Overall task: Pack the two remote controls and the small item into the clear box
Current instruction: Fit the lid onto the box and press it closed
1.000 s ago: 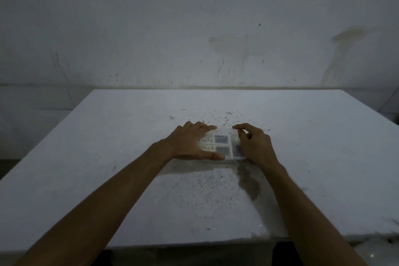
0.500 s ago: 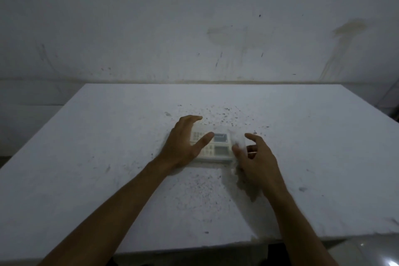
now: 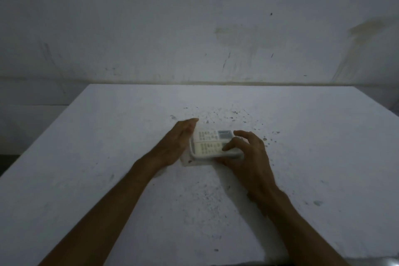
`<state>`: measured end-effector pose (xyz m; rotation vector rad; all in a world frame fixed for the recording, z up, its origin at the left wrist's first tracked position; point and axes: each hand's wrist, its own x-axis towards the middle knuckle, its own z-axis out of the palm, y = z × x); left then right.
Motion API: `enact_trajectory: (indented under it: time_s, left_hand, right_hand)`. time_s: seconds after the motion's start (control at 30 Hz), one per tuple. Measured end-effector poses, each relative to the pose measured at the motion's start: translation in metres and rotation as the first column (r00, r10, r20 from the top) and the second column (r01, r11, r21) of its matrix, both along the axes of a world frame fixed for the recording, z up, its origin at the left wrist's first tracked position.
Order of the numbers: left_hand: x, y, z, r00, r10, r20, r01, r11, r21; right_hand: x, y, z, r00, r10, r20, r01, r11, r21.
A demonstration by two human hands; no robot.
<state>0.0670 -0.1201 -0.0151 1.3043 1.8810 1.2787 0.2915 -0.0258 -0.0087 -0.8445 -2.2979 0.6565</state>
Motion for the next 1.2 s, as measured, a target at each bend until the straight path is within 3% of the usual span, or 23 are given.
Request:
enact_trajectory:
  time_s: [0.07,0.2,0.3,0.4,0.47,0.9,1.1,1.2]
  left_hand:
    - [-0.021,0.01,0.001,0.994,0.108,-0.035,-0.109,0.994,-0.017]
    - [-0.071,0.04,0.0,0.871,0.285,-0.4,-0.33,0.943,-0.046]
    - [-0.109,0.067,-0.003,0.776,0.159,-0.61,-0.304,0.942,-0.141]
    - [-0.135,0.088,-0.009,0.731,0.028,-0.682,-0.292,0.916,-0.276]
    - [-0.143,0.097,-0.013,0.702,0.027,-0.712,-0.305,0.914,-0.267]
    - [-0.149,0.103,-0.023,0.689,0.076,-0.72,-0.326,0.921,-0.214]
    - [-0.134,0.088,-0.013,0.778,0.184,-0.601,-0.297,0.951,-0.092]
    - [-0.118,0.078,-0.006,0.87,0.192,-0.455,-0.241,0.969,-0.052]
  right_hand:
    - [-0.01,0.013,0.002,1.0,-0.016,-0.001,0.016,0.998,0.068]
    - [-0.046,0.052,0.012,0.995,-0.063,-0.081,0.065,0.998,0.02]
    - [-0.087,0.089,0.019,0.982,-0.11,-0.152,0.106,0.994,-0.032]
    - [-0.129,0.124,0.019,0.977,-0.123,-0.176,0.116,0.992,-0.049]
    - [-0.153,0.142,0.017,0.976,-0.129,-0.173,0.121,0.991,-0.059]
    - [-0.18,0.177,0.002,0.985,-0.073,-0.155,0.067,0.997,-0.039]
    - [-0.155,0.139,0.006,0.912,-0.252,-0.324,0.197,0.961,-0.193]
    - [-0.14,0.114,0.007,0.919,-0.293,-0.263,0.23,0.942,-0.245]
